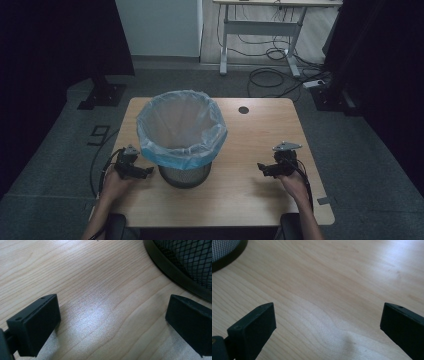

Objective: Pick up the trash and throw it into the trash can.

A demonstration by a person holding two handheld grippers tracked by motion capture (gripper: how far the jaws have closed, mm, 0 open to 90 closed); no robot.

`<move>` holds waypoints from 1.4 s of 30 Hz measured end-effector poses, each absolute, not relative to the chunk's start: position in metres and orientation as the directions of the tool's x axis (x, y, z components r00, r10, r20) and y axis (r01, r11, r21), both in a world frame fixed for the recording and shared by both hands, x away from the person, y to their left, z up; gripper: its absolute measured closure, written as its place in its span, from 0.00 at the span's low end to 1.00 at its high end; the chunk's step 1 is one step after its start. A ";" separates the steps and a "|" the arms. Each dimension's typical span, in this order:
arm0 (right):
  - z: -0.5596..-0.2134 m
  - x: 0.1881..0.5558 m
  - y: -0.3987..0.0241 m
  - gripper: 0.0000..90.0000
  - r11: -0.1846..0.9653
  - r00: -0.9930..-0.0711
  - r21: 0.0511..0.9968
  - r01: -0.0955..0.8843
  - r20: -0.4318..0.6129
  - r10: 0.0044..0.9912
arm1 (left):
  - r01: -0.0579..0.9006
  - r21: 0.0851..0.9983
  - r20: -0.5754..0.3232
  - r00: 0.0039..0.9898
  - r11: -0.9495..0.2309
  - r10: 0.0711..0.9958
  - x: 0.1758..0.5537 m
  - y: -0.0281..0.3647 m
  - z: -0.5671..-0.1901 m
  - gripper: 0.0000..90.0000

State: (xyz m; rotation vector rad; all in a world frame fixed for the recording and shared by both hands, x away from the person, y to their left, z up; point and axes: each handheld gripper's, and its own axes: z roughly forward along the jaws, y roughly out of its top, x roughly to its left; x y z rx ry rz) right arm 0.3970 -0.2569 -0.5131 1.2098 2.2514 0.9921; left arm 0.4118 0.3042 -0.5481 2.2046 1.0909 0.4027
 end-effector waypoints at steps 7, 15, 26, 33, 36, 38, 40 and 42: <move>-0.526 0.395 -0.253 0.00 0.406 -0.546 0.707 0.579 -0.033 0.837 | 0.598 0.662 -0.008 0.609 -0.453 0.793 0.412 0.304 -0.548 0.00; -0.540 0.394 -0.251 0.00 0.407 -0.549 0.687 0.602 -0.015 0.836 | 0.598 0.662 -0.008 0.609 -0.453 0.793 0.412 0.304 -0.548 0.00; -0.551 0.394 -0.243 0.00 0.435 -0.574 0.673 0.598 -0.018 0.818 | 0.598 0.662 -0.008 0.609 -0.452 0.793 0.412 0.304 -0.548 0.00; -0.557 0.390 -0.245 0.00 0.392 -0.567 0.717 0.576 0.005 0.823 | 0.598 0.662 -0.008 0.609 -0.453 0.793 0.412 0.304 -0.548 0.00; -0.557 0.390 -0.245 0.00 0.392 -0.567 0.718 0.576 0.005 0.824 | 0.598 0.662 -0.008 0.609 -0.453 0.793 0.412 0.304 -0.548 0.00; -0.557 0.390 -0.245 0.00 0.392 -0.567 0.718 0.576 0.005 0.824 | 0.598 0.661 -0.008 0.609 -0.453 0.793 0.412 0.304 -0.548 0.00; -0.557 0.390 -0.245 0.00 0.391 -0.566 0.718 0.576 0.005 0.824 | 0.598 0.661 -0.008 0.609 -0.453 0.793 0.412 0.304 -0.548 0.00; -0.557 0.390 -0.245 0.00 0.391 -0.566 0.718 0.576 0.005 0.825 | 0.598 0.661 -0.008 0.609 -0.453 0.793 0.412 0.304 -0.548 0.00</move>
